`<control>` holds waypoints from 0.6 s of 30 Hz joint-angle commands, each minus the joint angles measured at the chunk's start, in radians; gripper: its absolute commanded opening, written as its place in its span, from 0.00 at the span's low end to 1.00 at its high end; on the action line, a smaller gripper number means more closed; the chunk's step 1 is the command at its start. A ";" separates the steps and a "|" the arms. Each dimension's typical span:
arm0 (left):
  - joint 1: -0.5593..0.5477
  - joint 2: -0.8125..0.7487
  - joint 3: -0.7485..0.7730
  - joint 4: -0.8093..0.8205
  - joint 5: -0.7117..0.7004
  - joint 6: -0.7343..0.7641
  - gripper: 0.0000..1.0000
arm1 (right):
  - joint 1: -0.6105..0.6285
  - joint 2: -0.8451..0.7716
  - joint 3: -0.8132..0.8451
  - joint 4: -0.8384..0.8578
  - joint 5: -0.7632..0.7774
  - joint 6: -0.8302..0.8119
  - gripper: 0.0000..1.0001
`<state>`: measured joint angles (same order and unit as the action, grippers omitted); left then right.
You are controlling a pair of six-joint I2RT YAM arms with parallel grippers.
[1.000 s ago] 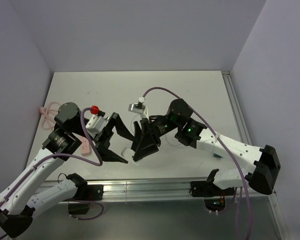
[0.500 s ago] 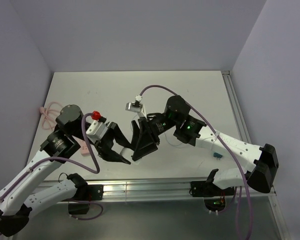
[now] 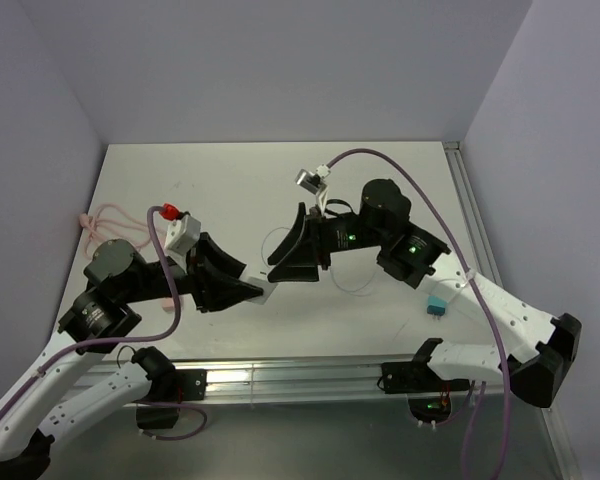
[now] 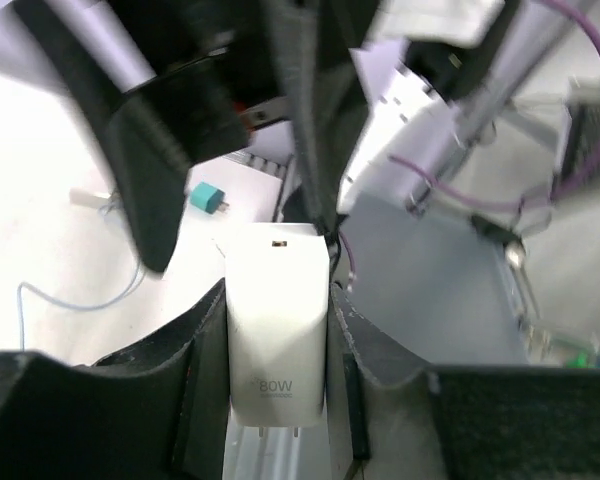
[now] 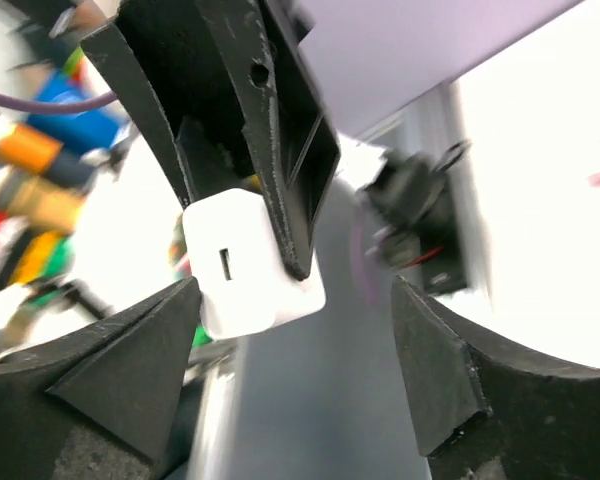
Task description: Insert the plug
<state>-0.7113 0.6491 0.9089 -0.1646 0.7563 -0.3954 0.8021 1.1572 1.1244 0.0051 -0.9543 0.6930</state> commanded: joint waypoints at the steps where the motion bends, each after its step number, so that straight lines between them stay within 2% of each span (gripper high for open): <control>1: 0.006 -0.016 0.047 0.090 -0.287 -0.141 0.01 | 0.005 -0.075 -0.006 -0.083 0.141 -0.145 0.81; 5: 0.006 -0.060 0.009 0.146 -0.446 -0.281 0.01 | 0.005 -0.154 -0.113 0.076 0.183 -0.141 0.71; 7: 0.006 -0.089 -0.060 0.290 -0.480 -0.325 0.01 | 0.006 -0.156 -0.126 0.113 0.183 -0.124 0.68; 9: 0.006 -0.111 -0.100 0.373 -0.503 -0.372 0.01 | 0.011 -0.143 -0.138 0.170 0.172 -0.104 0.67; 15: 0.006 -0.077 -0.119 0.422 -0.506 -0.434 0.01 | 0.031 -0.116 -0.152 0.298 0.249 -0.078 0.58; 18: 0.006 -0.078 -0.148 0.454 -0.506 -0.457 0.01 | 0.034 -0.097 -0.143 0.352 0.243 -0.056 0.57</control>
<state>-0.7067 0.5686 0.7776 0.1741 0.2771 -0.7921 0.8272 1.0492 0.9752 0.2214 -0.7414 0.6159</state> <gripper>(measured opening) 0.389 0.577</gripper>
